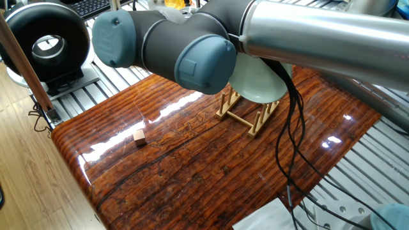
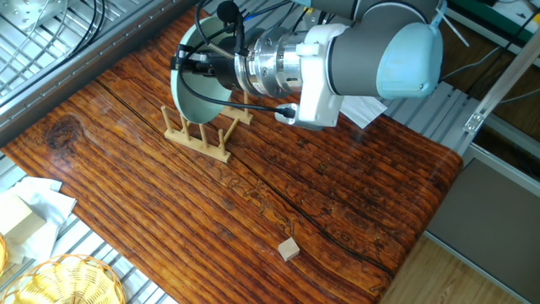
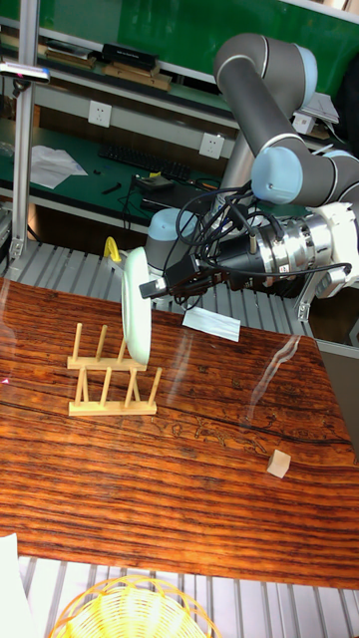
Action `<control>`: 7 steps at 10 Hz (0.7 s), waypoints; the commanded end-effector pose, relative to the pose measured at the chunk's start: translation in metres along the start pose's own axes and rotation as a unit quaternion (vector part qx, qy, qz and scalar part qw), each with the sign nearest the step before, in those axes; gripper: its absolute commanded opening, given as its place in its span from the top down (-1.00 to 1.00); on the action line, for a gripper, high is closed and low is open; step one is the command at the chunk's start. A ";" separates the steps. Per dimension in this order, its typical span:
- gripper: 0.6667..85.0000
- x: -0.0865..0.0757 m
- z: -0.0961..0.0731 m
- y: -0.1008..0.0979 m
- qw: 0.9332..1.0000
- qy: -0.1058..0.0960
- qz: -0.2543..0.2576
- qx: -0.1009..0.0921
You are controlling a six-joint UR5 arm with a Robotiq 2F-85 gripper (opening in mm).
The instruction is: Put the dish on the dish rack
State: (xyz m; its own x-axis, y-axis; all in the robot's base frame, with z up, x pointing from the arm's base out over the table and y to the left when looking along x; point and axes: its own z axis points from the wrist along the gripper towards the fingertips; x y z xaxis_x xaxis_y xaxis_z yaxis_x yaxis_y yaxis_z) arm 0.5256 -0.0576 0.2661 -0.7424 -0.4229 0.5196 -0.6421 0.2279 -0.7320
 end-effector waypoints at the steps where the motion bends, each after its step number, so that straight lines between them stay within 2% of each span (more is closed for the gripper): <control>1: 0.99 0.000 0.001 0.005 1.000 -0.001 0.002 -0.010; 7: 0.99 0.004 0.001 0.008 1.000 0.011 0.013 -0.013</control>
State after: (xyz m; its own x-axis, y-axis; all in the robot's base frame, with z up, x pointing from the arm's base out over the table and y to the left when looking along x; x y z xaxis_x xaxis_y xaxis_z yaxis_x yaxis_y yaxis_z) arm 0.5207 -0.0583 0.2655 -0.7562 -0.4039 0.5148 -0.6313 0.2435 -0.7363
